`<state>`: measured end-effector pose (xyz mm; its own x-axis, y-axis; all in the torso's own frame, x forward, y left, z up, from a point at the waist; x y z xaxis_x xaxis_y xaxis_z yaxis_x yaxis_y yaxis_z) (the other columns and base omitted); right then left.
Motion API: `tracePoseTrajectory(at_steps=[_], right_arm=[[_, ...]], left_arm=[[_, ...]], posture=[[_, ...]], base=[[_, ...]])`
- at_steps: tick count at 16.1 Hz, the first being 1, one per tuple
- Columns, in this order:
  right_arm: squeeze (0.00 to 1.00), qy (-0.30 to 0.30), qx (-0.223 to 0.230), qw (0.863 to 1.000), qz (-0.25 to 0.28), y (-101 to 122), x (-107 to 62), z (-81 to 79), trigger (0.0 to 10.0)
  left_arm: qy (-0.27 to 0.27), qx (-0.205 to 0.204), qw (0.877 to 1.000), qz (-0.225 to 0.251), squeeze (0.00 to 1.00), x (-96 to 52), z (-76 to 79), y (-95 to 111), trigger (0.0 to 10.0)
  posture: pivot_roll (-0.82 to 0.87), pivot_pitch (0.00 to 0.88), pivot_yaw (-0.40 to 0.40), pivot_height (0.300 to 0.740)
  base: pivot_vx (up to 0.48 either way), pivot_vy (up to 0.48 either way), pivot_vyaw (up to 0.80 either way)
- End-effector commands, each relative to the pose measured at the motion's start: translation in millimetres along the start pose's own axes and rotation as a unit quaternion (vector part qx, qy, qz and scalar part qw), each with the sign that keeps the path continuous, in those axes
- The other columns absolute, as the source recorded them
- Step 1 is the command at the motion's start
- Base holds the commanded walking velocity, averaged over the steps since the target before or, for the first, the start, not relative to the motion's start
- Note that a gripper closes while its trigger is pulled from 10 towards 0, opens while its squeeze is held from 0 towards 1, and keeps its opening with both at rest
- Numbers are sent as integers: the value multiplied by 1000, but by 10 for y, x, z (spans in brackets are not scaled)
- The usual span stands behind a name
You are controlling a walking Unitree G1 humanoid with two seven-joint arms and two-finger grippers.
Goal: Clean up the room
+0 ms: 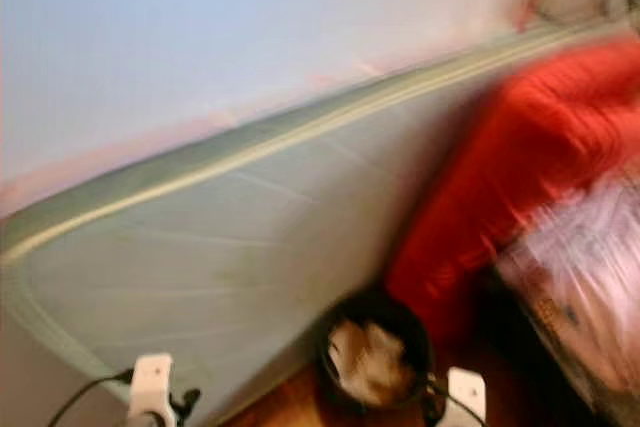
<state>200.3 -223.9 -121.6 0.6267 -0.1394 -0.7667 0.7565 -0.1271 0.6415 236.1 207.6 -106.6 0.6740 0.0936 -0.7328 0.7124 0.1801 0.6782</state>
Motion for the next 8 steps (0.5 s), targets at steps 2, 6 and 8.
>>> tracePoseTrajectory(at_steps=[2,6,8], right_arm=[[0,52,-31,986,-154,-1297,-566,221,10000],[0,53,-30,986,-154,-1302,-570,225,10000],[0,51,-25,986,-156,-1312,-576,228,10000]], left_arm=[[17,63,990,-128,0,-254,-531,-677,10000],[15,61,990,-128,0,-256,-518,-687,10000],[17,71,989,-129,0,-257,-526,-687,10000]], posture=[[90,0,-1,740],[98,0,-8,740],[90,0,-6,740]], base=[[0,0,-725],[0,0,-723],[0,0,-734]])
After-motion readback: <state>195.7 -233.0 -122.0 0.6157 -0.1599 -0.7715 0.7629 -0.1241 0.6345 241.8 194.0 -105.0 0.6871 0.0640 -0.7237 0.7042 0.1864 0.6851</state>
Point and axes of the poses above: a point about 5 cm out from each wrist's last joint towards the gripper, its own x axis pointing out of the wrist towards the gripper, its own y axis along the axis of the wrist's last joint, z = x × y, the point moved 5 cm from there along x, pointing out of the wrist towards the gripper, and after that the axes turned 6 degrees about -x, right-handed, at the moved point
